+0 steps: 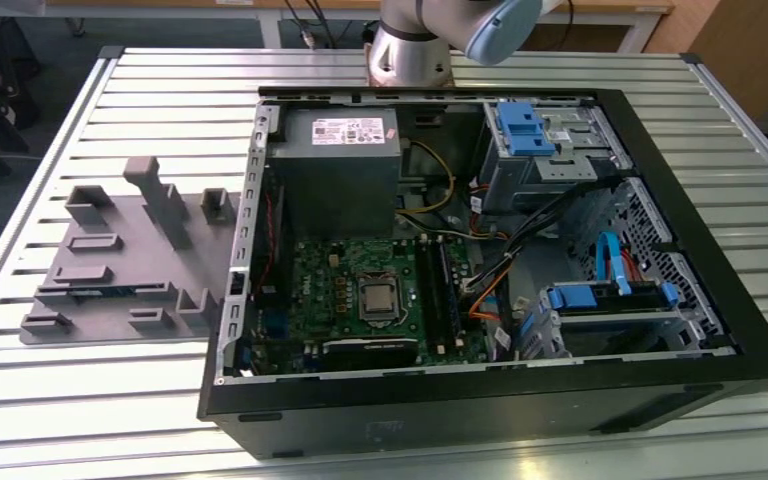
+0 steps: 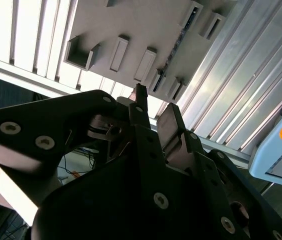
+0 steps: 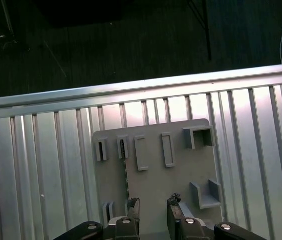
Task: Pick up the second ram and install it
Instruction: 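Pick up the second ram and move it above second insertion slot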
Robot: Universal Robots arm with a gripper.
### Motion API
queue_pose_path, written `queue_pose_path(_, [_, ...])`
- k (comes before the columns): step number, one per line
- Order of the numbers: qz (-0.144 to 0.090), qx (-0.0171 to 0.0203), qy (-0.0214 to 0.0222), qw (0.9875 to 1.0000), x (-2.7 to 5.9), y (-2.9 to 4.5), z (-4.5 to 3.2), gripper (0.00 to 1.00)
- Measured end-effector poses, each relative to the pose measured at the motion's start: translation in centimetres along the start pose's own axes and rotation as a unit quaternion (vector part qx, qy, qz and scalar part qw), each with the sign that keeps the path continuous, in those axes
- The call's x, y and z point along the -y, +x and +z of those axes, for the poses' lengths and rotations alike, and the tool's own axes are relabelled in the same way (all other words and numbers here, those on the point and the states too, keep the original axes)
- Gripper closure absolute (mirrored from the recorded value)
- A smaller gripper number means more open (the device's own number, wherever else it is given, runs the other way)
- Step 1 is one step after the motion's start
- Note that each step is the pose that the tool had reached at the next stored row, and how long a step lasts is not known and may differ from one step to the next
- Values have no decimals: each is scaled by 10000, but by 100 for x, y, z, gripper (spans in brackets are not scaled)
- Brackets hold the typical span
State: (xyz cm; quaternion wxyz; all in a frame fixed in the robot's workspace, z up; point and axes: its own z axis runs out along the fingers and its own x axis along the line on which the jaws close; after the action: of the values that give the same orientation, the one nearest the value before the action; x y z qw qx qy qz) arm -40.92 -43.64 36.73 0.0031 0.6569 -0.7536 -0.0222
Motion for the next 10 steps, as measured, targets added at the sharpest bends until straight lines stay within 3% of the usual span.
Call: queue_pose_path(10, [0, 0, 1, 10000, 2, 1, 43, 64])
